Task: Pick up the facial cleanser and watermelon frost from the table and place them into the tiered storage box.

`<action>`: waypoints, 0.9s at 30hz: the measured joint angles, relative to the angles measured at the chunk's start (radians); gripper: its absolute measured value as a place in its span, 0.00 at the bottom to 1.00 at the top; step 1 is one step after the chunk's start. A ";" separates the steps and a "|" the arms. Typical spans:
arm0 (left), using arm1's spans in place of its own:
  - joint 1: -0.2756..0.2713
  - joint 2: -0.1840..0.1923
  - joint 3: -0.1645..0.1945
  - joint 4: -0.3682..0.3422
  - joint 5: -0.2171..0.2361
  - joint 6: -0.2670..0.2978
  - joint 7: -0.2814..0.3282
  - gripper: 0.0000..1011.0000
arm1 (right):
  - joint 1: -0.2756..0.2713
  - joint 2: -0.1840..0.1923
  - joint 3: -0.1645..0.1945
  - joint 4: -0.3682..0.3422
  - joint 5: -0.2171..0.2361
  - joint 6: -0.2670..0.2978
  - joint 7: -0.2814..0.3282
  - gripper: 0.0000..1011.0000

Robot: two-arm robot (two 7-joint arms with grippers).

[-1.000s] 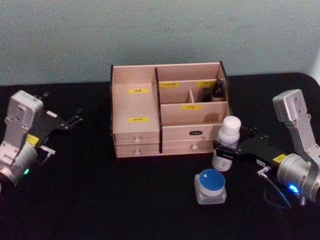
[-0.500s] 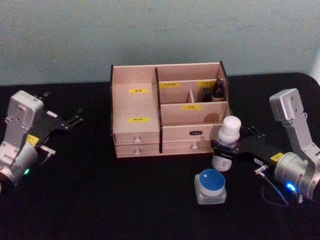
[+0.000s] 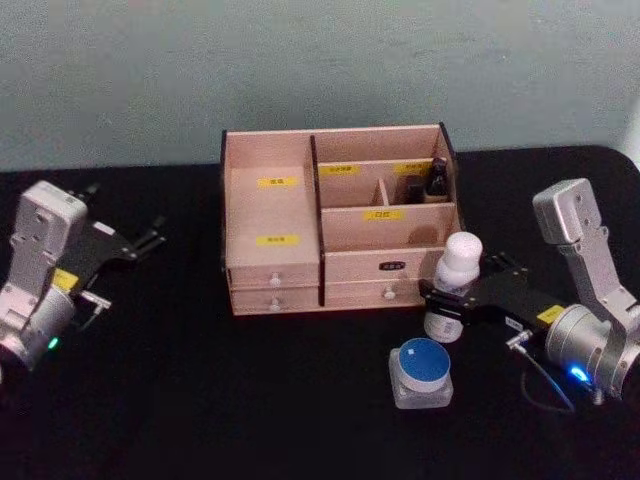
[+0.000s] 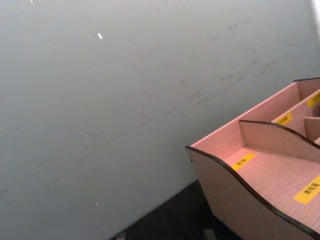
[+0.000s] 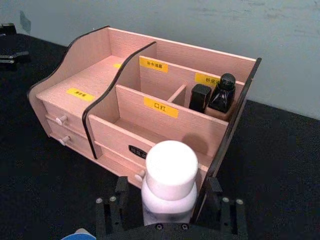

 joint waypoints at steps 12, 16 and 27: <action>0.000 0.000 0.000 0.000 0.000 0.000 0.000 0.99 | -0.001 0.000 0.001 -0.001 0.005 0.001 -0.002 0.93; 0.000 0.000 0.000 0.000 0.000 0.000 0.000 0.99 | -0.001 0.000 0.002 -0.002 0.006 0.001 -0.002 0.83; 0.000 0.000 0.000 0.000 0.000 0.000 0.000 0.99 | -0.002 0.000 0.002 -0.002 0.008 0.002 -0.003 0.59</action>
